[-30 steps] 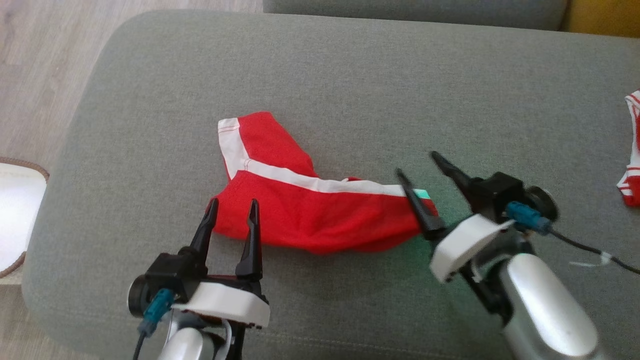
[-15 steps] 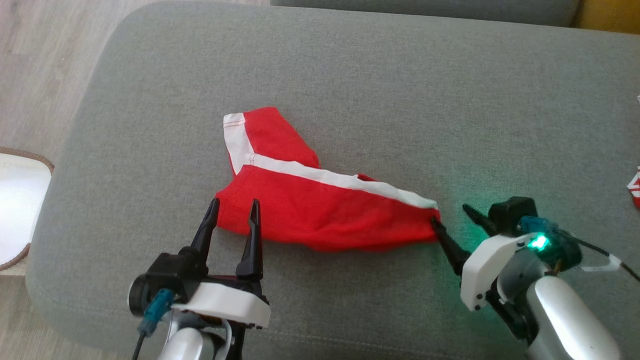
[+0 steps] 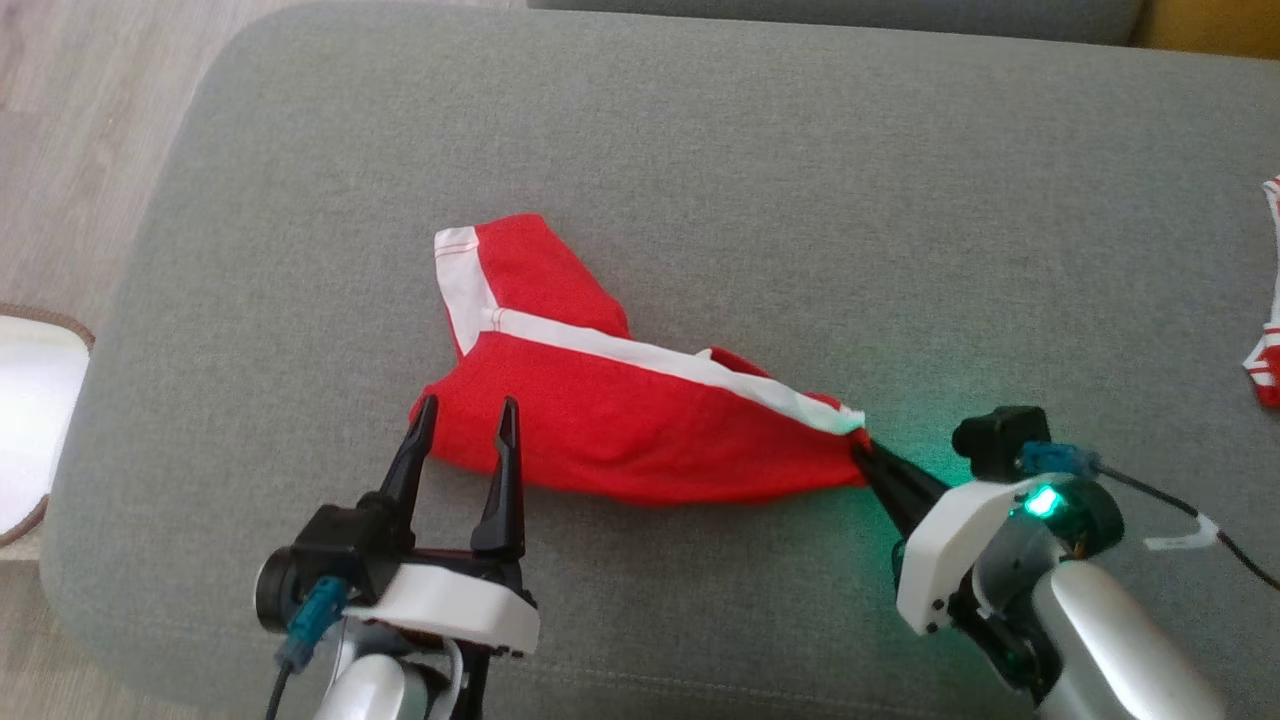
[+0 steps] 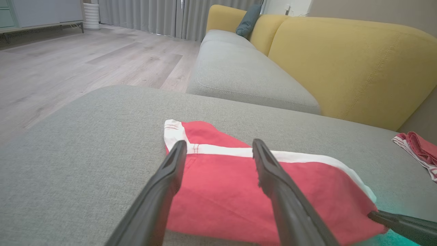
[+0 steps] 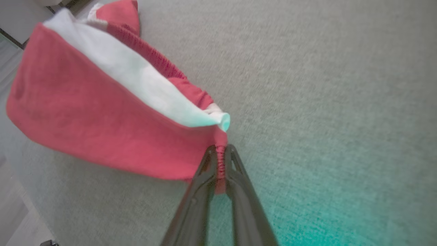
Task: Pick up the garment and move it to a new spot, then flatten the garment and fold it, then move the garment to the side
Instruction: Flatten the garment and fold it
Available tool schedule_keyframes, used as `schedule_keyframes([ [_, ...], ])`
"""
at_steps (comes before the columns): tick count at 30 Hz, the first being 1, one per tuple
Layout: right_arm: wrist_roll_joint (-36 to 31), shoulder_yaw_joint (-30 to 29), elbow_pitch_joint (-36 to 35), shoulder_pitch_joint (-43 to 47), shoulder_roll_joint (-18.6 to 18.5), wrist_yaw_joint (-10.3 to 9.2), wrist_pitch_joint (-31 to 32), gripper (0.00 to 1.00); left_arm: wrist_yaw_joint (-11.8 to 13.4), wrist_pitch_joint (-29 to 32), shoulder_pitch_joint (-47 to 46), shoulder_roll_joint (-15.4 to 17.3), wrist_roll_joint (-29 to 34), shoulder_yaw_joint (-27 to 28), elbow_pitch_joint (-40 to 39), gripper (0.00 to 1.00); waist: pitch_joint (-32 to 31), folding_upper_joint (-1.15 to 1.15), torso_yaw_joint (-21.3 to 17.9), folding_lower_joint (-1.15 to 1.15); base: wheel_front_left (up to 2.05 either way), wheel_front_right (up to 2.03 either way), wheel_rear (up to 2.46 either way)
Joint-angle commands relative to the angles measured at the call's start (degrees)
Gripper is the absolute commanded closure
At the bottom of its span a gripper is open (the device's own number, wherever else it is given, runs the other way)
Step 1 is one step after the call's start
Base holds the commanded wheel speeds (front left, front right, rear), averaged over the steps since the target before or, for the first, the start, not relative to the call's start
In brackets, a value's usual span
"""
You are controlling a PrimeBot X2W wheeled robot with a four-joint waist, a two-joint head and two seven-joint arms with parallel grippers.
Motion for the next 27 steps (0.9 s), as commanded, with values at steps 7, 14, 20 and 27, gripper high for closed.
schedule_keyframes([
  [7, -7.4, -5.0, -0.7, -3.3, -0.3, 0.37, -7.8, 1.0, 0.1, -0.7, -1.2, -0.2, 0.7, 2.2, -1.7, 0.0, -1.3, 0.0, -1.4, 0.0, 0.0, 0.0, 0.0],
  [14, -23.6, -19.0, -3.7, -0.2, 2.4, 0.37, -14.5, 1.0, -0.1, -0.7, -0.4, -0.2, 0.8, 2.2, -1.9, 0.0, -2.1, 0.0, -3.0, 0.0, 0.0, 0.0, 0.0],
  [20, -34.8, -23.7, -6.4, 6.3, 8.0, 0.37, -17.1, 1.0, -0.1, -0.7, -0.1, -0.2, 0.9, 2.1, -1.9, 0.0, -2.3, 0.0, -4.0, 0.0, 0.0, 0.0, 0.0],
  [27, -39.0, -23.3, -5.7, 11.5, 10.3, 0.37, -19.0, 1.0, -0.5, -0.7, 0.1, -0.2, 1.0, 2.1, -1.9, 0.0, -2.8, 0.0, -4.8, 0.0, 0.0, 0.0, 0.0],
])
